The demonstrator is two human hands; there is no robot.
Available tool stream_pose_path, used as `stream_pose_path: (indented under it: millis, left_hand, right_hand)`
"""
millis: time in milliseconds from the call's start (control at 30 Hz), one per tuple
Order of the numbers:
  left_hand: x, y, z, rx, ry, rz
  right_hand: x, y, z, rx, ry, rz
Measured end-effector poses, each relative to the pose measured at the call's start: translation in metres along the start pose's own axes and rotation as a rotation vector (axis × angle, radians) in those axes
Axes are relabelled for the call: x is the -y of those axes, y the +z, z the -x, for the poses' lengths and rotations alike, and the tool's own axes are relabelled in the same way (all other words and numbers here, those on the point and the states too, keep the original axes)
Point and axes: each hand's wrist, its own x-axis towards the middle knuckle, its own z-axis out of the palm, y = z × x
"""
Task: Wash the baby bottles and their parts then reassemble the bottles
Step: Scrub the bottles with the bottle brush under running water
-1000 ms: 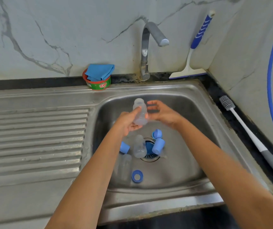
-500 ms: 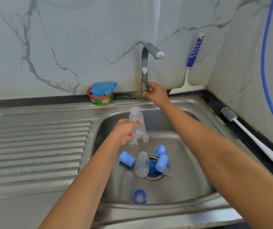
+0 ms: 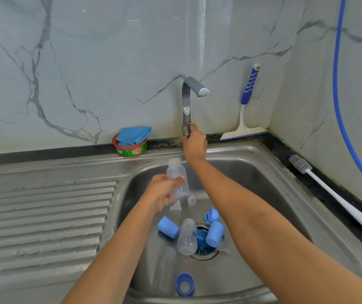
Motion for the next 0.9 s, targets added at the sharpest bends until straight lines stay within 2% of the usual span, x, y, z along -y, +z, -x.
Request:
stream_pose_path:
  millis: [233, 467, 733, 900]
  left_hand:
    - [0.006, -0.005, 0.001, -0.011, -0.014, -0.004]
    - [0.007, -0.011, 0.004, -0.029, -0.019, 0.003]
    - [0.008, -0.004, 0.003, -0.023, -0.023, 0.006]
    - [0.010, 0.001, -0.001, -0.023, -0.020, -0.002]
  right_hand:
    - [0.000, 0.001, -0.001, 0.008, -0.022, 0.065]
    - [-0.007, -0.003, 0.000, 0.042, -0.028, -0.010]
    - [-0.021, -0.015, -0.009, 0.123, -0.185, 0.036]
    - [-0.025, -0.014, -0.010, 0.129, -0.214, 0.041]
